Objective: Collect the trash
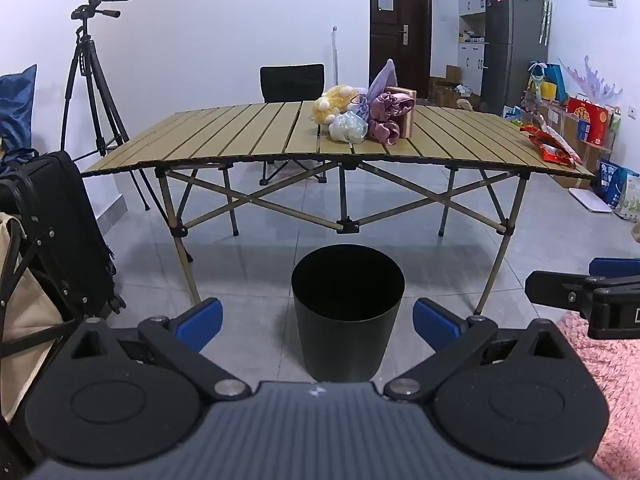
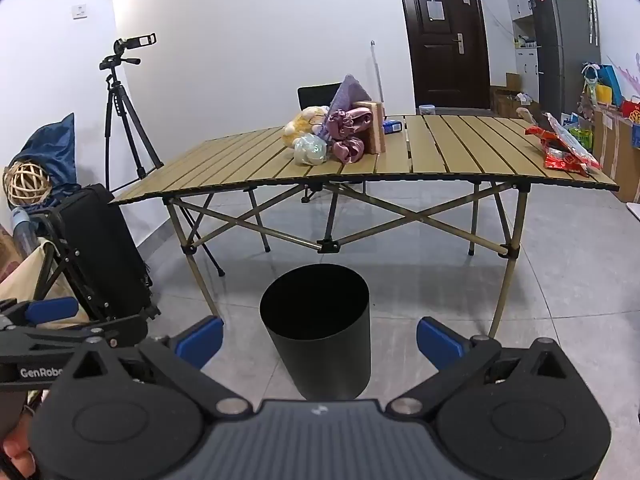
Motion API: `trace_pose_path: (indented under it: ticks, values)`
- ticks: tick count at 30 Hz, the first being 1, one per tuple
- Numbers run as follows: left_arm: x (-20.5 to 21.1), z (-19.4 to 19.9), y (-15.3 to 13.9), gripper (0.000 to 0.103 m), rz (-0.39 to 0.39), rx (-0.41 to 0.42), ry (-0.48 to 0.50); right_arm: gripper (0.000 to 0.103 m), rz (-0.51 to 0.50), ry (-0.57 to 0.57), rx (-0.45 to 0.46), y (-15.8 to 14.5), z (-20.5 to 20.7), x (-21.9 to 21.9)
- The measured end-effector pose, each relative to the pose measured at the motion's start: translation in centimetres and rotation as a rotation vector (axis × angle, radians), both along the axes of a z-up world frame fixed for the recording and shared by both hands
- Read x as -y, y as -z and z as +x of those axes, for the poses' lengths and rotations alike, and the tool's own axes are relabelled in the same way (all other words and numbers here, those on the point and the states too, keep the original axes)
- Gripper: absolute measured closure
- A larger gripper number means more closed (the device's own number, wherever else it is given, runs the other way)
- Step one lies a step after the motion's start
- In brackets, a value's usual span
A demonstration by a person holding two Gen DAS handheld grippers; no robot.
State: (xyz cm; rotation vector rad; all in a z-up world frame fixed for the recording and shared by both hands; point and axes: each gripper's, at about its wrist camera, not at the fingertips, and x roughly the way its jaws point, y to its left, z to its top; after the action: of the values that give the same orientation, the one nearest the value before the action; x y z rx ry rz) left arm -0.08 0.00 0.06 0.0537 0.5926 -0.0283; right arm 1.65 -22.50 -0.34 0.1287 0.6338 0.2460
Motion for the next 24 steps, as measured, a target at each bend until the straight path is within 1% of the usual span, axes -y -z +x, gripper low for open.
trace_pose_path:
  ticks: [2, 4, 6, 7, 10, 24]
  values:
    - [0.14, -0.25, -0.1, 0.0, -0.008, 0.002, 0.011, 0.0, 0.003, 0.001, 0.004, 0.13, -0.05, 0.02]
    - [-0.44, -0.02, -0.27, 0.0, -0.029, -0.007, -0.004, 0.0, 0.004, 0.002, 0.002, 0.26, -0.03, 0.09]
    - [-0.86, 0.12, -0.34, 0.0, -0.031, -0.011, -0.001, 0.0, 0.003, 0.003, 0.001, 0.17, -0.01, 0.01]
    - [-0.26, 0.33, -0.22, 0.0, -0.012, -0.019, -0.003, 0.0, 0.003, 0.004, 0.0, 0.18, 0.03, 0.07]
    - [-0.37, 0.1, -0.2, 0.0, -0.013, -0.014, -0.006, 0.0, -0.002, 0.002, 0.002, -0.34, -0.01, -0.22]
    - [-0.43, -0.32, -0.24, 0.0, -0.019, 0.001, -0.006, 0.0, -0.013, -0.003, 0.013, -0.23, -0.23, -0.31]
